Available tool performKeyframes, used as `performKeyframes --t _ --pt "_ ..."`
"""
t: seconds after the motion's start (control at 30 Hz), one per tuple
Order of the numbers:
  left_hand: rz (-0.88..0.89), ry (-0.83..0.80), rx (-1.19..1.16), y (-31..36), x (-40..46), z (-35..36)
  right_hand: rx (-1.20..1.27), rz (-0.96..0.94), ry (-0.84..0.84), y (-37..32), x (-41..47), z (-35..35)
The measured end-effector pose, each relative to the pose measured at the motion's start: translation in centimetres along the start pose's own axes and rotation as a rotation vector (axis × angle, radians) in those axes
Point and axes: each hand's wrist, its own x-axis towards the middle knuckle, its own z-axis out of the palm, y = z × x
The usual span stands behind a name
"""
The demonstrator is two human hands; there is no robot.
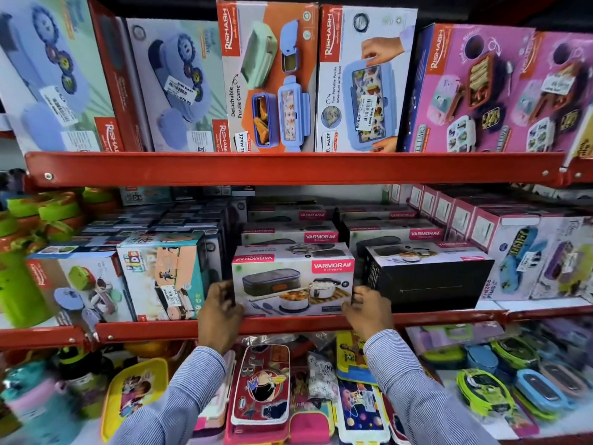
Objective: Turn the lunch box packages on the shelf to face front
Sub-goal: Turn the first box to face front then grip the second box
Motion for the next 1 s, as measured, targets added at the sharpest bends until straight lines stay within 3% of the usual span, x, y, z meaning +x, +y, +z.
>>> performKeyframes --t 0.1,0.17,0.27,0.33,0.47,0.6,0.7,0.87,1.0 --pt "0.012 0.015 -0.022 0.2 -0.6 -0.2 0.067 -0.03 -0.005 0.2 -0.5 -0.6" --pt "0.102 0.113 0.033 0.5 -1.5 -0.2 0.11 -0.045 0.03 0.1 -1.4 -1.5" --pt "0.295 0.283 0.056 2.1 -3.5 0.6 0.182 -0.131 0.194 0.5 -2.7 -3.4" --pt "0.387 0.286 0.021 4.1 -4.8 1.9 0.209 -0.176 0.348 0.9 -3.3 -5.2" --pt "0.385 0.032 0.015 8.0 -7.2 7.2 0.248 -0.191 0.573 2.8 -2.2 -9.9" --pt "0.308 -0.218 0.065 10.4 -8.3 12.6 0.184 -0.053 0.646 7.3 1.3 -14.3" --pt "0.271 -0.222 0.163 11.2 -8.4 15.6 0.132 0.014 0.593 10.1 3.4 -16.6" --pt "0.027 -0.272 0.066 12.5 -9.2 20.3 0.178 0.043 0.304 13.8 6.4 -19.4" --pt "-0.06 -0.188 0.055 13.8 -9.8 22.3 0.214 0.018 0.153 14.5 7.3 -20.6"
